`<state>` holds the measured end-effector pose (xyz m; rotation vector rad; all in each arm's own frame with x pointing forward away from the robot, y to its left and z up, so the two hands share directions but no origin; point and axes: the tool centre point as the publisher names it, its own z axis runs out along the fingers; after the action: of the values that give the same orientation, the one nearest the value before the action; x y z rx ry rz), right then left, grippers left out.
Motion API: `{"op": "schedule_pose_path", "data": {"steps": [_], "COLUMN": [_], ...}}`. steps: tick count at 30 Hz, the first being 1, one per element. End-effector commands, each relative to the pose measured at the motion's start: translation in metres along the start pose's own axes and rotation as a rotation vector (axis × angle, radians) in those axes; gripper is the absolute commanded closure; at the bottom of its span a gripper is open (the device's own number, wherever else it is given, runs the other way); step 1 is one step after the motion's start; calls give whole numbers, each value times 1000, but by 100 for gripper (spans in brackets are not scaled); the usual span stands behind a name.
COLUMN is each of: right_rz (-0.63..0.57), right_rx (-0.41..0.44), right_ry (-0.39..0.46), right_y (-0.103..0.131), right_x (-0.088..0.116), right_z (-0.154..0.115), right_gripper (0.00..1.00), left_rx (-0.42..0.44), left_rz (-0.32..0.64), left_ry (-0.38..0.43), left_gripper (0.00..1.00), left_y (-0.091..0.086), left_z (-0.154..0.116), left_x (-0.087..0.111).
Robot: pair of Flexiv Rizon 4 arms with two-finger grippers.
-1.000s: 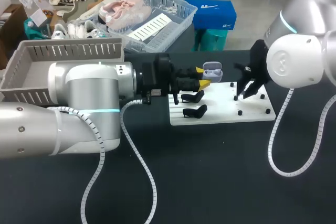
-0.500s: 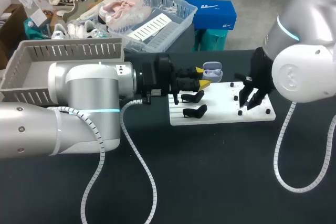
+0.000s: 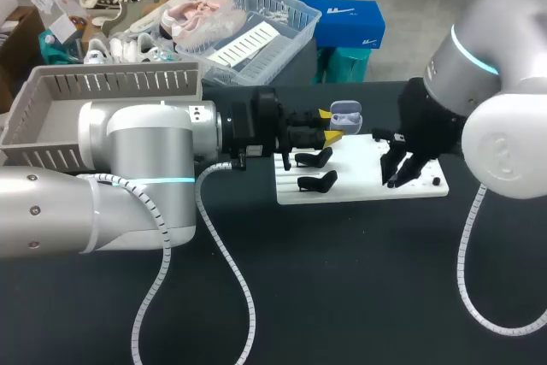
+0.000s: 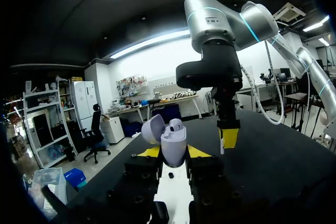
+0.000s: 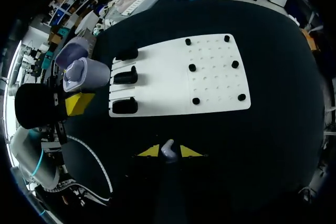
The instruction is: Pick up each earbud case from the left stands, insert the matching earbuds, close the lid, and place the case in the box.
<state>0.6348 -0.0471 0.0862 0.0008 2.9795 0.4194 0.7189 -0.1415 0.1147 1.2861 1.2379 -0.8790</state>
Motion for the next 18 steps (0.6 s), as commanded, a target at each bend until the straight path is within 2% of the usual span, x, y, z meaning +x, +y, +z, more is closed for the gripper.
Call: {"op": "schedule_pose_path", "data": {"steps": [1,5,18], "right_rz": [-33,-92,-191], "right_rx": [26,75,70], "right_ry": [-41,-34,-54], "right_y": [16,30,61], "right_x": [11,13,-6], "right_z": [-15,-25,-61], "right_gripper": [100,100,100], "left_rx": [-4,-4,-4], "left_rz": [1,1,1], "left_ry": [-2,-2,-2], "left_gripper": [100,100,100], "left_y": [0,0,0], "left_z": [0,0,0], "left_x": [0,0,0]}}
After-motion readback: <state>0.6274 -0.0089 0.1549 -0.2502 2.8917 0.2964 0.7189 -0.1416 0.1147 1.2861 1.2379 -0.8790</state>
